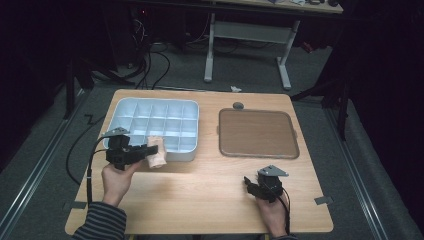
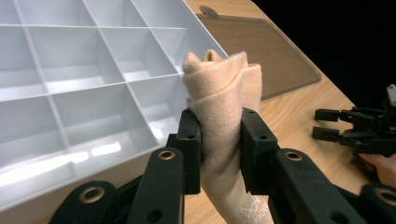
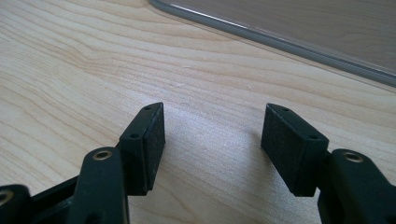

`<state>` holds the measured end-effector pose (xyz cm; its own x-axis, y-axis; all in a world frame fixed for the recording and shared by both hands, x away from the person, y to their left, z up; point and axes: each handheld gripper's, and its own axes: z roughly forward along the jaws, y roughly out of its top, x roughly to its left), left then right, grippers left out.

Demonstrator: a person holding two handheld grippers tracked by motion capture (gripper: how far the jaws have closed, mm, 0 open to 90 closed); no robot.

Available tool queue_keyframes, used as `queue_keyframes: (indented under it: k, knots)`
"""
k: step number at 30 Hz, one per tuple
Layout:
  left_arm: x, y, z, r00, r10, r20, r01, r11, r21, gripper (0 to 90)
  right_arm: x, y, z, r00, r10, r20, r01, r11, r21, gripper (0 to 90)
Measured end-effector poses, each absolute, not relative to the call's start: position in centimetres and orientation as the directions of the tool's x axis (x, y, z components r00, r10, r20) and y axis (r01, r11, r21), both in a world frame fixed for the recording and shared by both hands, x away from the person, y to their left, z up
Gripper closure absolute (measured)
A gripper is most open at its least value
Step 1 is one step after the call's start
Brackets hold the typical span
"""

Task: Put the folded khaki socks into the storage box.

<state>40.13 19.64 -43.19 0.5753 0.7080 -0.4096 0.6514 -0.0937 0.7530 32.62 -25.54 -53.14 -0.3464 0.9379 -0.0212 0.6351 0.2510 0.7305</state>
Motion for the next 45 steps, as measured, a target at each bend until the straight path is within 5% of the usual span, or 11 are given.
queue_keyframes:
  k: [45]
  knots:
    - [46.8,21.5,-43.0,0.527,0.744,-0.410,0.715,-0.128,0.687,72.8,32.6,-25.4,-53.1,-0.350,0.936,-0.019,0.636,0.252,0.730,39.8]
